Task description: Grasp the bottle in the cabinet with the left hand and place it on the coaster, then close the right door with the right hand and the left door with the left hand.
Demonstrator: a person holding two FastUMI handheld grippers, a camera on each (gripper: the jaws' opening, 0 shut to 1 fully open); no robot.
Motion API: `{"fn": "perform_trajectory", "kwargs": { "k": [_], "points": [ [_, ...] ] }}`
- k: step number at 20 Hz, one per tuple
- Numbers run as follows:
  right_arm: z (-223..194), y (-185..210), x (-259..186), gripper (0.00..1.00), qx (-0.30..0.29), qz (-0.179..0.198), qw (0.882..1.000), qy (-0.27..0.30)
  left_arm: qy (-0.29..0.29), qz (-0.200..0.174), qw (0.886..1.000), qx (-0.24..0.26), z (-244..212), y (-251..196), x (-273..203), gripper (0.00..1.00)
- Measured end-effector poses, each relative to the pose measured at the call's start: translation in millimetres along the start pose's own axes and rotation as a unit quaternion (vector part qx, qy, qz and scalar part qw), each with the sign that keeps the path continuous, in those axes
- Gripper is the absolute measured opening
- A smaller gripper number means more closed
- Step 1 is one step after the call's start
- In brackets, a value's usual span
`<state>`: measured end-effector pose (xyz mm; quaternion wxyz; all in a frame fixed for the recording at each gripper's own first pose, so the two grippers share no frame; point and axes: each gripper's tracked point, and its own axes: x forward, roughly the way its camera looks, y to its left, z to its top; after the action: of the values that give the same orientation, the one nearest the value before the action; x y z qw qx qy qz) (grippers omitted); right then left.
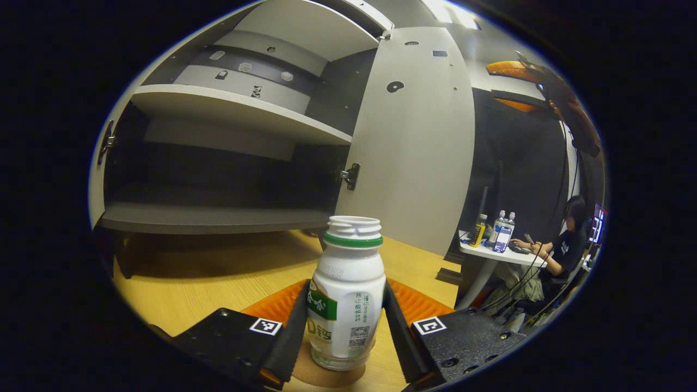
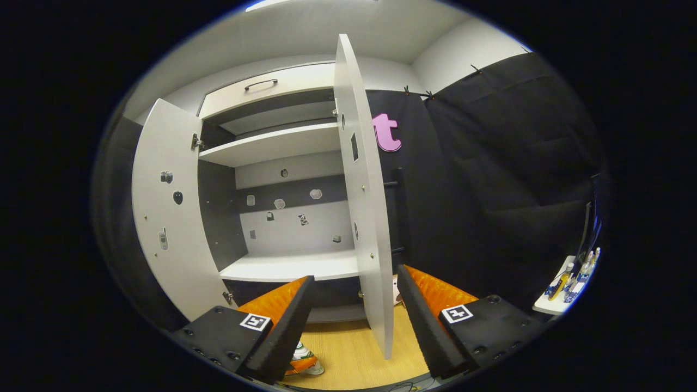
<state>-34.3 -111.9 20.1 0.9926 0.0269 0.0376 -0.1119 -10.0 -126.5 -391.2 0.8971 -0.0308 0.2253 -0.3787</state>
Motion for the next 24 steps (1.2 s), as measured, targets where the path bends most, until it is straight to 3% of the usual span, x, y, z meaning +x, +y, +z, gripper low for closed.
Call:
{"fn": "perform_trajectory", "kwargs": {
  "k": [6,12,18,24],
  "points": [
    [-6.3,6.6,1.7,0.98,0.008,0.013,1.000,0.011,0.006,0.011,1.000,0.010,-3.3,-1.5,-9.6,0.75],
    [-11.5,8.9,1.1,0.98,0.014,0.018,1.000,0.019,0.016,0.051,0.998,0.016,-9.9,15.8,-20.5,0.88],
    [-14.0,6.5,1.7,0.99,0.023,0.017,0.999,0.019,0.022,0.024,0.999,0.027,-9.0,0.5,-22.5,0.88],
    [-19.4,2.4,1.4,0.99,0.034,0.015,0.999,0.023,0.024,0.017,0.997,0.068,-1.3,-2.3,-22.1,0.79]
  ]
}}
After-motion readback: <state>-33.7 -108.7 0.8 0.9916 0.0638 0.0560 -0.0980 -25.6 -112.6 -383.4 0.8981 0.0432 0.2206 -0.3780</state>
